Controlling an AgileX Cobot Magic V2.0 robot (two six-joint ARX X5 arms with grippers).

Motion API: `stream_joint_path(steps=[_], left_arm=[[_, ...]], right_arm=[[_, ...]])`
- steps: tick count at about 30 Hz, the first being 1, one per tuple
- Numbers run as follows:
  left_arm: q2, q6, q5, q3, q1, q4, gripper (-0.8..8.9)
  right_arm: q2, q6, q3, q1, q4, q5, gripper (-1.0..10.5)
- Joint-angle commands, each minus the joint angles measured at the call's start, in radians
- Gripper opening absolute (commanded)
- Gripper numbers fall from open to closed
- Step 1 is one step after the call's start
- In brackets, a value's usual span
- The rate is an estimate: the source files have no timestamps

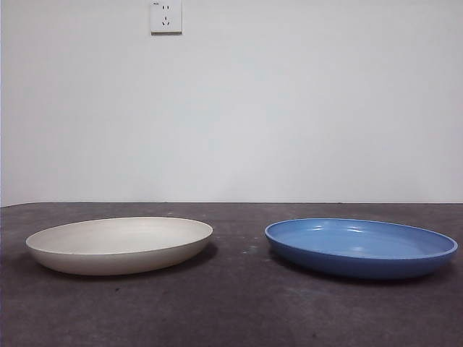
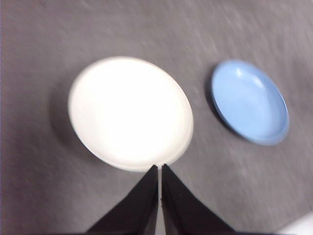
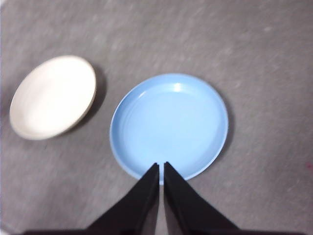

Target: Pick up the white plate, put it on the blue plate, put it on desk

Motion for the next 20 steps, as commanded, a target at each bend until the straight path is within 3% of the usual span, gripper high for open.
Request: stream_joint_path(steps=[1,7,10,13,15,17,20], left_arm=[[0.032,0.055,0.004,0.049,-0.048,-0.030,0.13],[0.058,0.056,0.004,0.062,-0.111,-0.041,0.18],[0.058,0.048,0.003,0.062,-0.112,-0.041,0.79],[0.058,0.040,0.003,0.062,-0.112,-0.042,2.65],[0.058,0.040,0.003,0.062,-0.112,-0.041,4.22],[0.058,0.039,0.003,0.062,-0.112,-0.041,4.71],[0.063,0.024,0.002,0.062,-0.112,-0.038,4.69]], right_arm=[[0.028,-0.059,0.037,0.029,-0.041,-0.005,0.1],[0.032,-0.082,0.040,0.098,-0.120,-0.004,0.1],[0.032,-0.082,0.040,0.112,-0.136,-0.003,0.1],[0.032,-0.077,0.040,0.115,-0.133,-0.003,1.6],[0.032,-0.069,0.040,0.115,-0.132,-0.002,3.5],[0.032,-0.067,0.040,0.115,-0.132,0.000,4.4],[0.032,-0.067,0.040,0.115,-0.132,0.000,4.4]])
